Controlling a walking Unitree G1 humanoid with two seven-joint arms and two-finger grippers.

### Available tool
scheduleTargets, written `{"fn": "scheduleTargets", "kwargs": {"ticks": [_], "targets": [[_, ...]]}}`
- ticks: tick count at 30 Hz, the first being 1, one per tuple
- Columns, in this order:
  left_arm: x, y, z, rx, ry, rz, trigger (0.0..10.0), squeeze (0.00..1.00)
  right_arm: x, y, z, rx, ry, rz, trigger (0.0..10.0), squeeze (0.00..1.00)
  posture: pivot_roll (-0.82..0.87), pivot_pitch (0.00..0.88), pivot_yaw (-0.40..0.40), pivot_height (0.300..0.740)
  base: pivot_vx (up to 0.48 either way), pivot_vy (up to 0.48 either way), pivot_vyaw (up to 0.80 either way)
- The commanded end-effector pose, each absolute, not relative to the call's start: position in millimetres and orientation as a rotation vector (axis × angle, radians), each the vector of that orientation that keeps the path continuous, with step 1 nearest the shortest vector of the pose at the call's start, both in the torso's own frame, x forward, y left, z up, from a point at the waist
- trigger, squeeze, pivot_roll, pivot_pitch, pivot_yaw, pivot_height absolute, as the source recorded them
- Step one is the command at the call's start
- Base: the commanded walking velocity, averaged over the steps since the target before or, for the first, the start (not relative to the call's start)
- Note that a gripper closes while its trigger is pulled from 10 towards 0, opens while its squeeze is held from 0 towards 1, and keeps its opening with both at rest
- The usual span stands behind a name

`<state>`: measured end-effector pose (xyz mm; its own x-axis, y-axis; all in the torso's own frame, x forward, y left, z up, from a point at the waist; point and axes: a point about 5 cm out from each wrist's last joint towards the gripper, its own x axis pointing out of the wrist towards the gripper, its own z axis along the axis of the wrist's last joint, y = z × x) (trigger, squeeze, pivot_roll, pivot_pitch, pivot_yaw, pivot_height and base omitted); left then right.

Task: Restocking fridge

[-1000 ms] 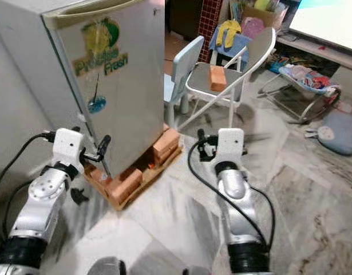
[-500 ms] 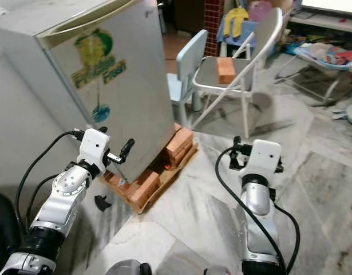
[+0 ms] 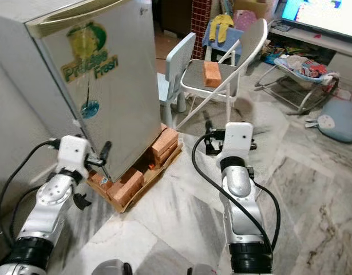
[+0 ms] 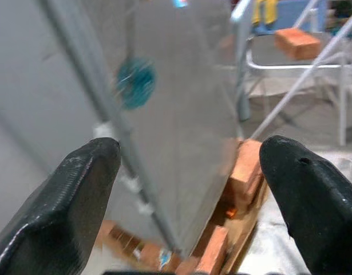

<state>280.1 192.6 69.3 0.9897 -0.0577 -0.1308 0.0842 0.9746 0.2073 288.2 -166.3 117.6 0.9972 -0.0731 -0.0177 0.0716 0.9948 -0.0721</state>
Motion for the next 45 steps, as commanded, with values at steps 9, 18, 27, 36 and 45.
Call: {"fn": "scheduleTargets", "kwargs": {"ticks": [9,18,27,36,45], "targets": [[273.7,208.1,69.4,0.249,0.125,-0.077,10.0,0.0,283.9,-169.9,102.1,-0.05,0.083,-0.086,10.0,0.0,0.1,0.0,-0.053,0.74,0.0,0.175,-0.36],[283.9,203.7,76.8,0.269,0.098,-0.116,10.0,0.0,287.1,-153.5,111.6,-0.116,0.02,0.005,10.0,0.0,0.11,0.0,-0.05,0.74,0.0,0.48,-0.41],[281.7,210.6,80.5,0.249,0.092,-0.093,10.0,0.0,285.1,-158.1,109.0,-0.104,0.027,-0.01,10.0,0.0,0.11,0.013,-0.031,0.74,0.0,0.479,0.0],[281.9,198.8,80.7,0.262,0.084,-0.204,10.0,0.0,288.5,-156.0,112.9,-0.111,0.009,-0.012,10.0,0.0,0.11,0.016,-0.028,0.74,0.171,0.327,0.0],[279.5,189.2,84.6,0.23,0.045,-0.229,10.0,0.0,284.6,-154.0,108.8,-0.106,0.024,-0.01,10.0,0.0,0.11,0.021,-0.032,0.74,0.373,0.0,-0.41]]}}
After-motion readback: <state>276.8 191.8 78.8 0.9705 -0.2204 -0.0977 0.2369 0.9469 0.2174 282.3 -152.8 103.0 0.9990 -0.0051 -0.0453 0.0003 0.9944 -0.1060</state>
